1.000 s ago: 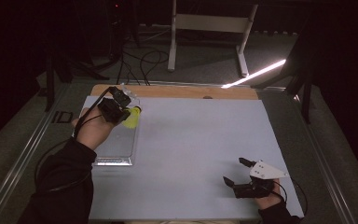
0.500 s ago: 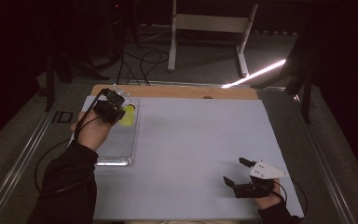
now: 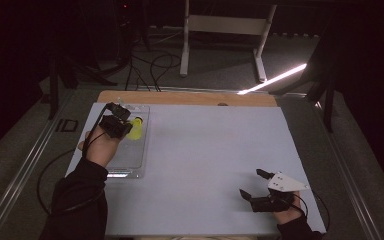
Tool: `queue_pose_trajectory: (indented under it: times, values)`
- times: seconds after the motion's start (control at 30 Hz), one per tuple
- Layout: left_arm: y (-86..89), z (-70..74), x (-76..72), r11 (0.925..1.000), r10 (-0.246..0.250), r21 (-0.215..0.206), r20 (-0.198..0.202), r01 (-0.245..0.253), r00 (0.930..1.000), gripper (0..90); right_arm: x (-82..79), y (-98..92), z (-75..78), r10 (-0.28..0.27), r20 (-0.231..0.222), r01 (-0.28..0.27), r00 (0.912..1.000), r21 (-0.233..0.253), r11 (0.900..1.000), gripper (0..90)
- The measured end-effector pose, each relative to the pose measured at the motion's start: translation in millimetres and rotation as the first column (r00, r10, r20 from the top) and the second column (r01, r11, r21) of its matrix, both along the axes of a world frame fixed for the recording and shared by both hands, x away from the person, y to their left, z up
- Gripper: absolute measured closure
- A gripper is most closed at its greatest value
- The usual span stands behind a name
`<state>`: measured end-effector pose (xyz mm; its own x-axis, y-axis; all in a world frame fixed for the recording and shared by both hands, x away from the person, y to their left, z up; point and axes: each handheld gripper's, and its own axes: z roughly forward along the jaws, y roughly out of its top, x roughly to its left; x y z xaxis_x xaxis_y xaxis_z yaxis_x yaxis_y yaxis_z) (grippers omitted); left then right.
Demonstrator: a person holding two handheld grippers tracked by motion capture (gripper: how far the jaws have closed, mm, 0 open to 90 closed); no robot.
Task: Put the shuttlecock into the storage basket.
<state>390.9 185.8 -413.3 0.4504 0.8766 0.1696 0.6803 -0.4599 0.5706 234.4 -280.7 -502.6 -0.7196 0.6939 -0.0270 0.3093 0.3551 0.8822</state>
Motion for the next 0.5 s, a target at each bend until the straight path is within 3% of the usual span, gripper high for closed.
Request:
queue_pose_trajectory:
  times: [0.5]
  values:
    - [-2.1, -27.3, 4.3, 1.0000, -0.001, 0.003, -0.053, 0.001, 0.9986, 89.2, 0.0, -0.6, -0.1, -0.001, 0.000, 0.001, 1.0000, 0.000, 1.000, 8.6]
